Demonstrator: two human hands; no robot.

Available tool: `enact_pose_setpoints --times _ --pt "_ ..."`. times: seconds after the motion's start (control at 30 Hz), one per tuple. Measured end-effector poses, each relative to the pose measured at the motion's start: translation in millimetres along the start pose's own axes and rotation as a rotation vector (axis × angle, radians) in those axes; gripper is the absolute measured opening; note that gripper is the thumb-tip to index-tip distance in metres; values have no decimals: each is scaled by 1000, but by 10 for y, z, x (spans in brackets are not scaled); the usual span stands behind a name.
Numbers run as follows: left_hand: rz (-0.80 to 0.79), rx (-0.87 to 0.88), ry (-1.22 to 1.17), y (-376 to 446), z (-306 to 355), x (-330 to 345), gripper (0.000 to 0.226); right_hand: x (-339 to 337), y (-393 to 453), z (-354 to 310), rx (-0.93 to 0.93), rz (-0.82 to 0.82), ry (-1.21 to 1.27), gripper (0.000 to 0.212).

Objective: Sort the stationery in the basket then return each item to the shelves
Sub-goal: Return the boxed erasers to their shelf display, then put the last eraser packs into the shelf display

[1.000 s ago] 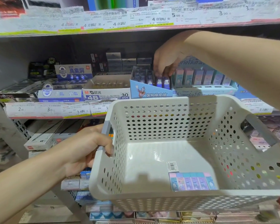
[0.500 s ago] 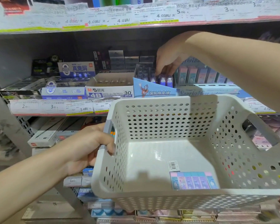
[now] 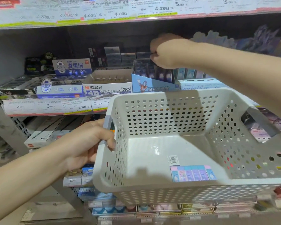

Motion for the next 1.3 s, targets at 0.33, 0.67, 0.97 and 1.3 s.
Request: enact_pose_setpoints --times 0.33,0.67,0.97,1.3 --pt "-15 -18 18 12 16 -82 62 1231 -1810 -627 -214 -1008 96 25" --pt "-46 2 69 41 70 52 68 1597 -2161 -690 -379 -1083 118 35" --pt "-38 20 40 -19 207 457 56 1558 -2191 -352 -333 -899 197 10" --pt "21 29 37 -99 308 859 56 1053 -1975 144 -152 -796 753 22"
Point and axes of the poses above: each hand's wrist, its own y-axis towards the middle knuckle, its own x-axis out of the palm, z = x × y, the point moved 8 cm from there along y, towards the middle knuckle, and after that the axes turned 5 degrees about z, right-handed, at the moved point
